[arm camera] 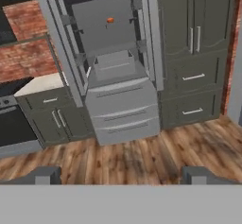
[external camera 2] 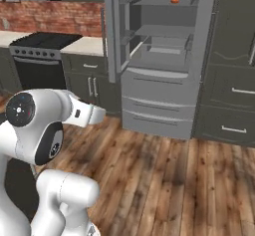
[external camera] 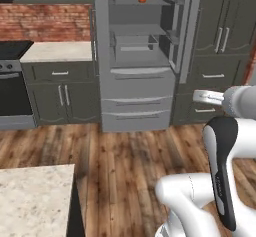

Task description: Gather the squash and carrot from the fridge and place them on a tray on the dining counter. Then gather the fish and chicken drumstick from the fridge and place them on the other tray.

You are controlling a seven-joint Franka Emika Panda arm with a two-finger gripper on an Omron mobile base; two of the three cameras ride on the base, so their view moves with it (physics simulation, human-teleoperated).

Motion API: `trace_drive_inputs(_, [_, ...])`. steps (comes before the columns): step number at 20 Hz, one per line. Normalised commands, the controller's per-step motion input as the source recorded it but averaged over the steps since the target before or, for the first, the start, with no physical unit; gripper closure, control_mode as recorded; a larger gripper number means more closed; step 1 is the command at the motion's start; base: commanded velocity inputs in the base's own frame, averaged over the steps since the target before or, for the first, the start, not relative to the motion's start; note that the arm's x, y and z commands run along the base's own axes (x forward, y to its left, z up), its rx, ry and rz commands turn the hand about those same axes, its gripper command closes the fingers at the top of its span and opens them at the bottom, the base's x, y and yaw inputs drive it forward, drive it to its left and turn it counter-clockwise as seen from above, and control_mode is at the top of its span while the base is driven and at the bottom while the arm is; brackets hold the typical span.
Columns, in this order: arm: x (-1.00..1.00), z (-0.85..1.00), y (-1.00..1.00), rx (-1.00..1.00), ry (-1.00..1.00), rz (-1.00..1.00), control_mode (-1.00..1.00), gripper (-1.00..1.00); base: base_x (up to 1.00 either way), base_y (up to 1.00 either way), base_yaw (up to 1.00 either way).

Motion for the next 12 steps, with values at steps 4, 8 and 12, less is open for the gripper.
trace_drive_inputs(4, [0.0,0.0,0.0,0.0,0.0,0.0,1.0,-1.0,1.0,-0.07,0.01])
trace_drive_inputs(8, [0.0,0.0,0.0,0.0,0.0,0.0,1.0,-1.0,1.0,-0.09,0.0])
trace_drive_inputs(12, [0.0,0.0,0.0,0.0,0.0,0.0,1.0,-1.0,1.0,-0.06,0.0])
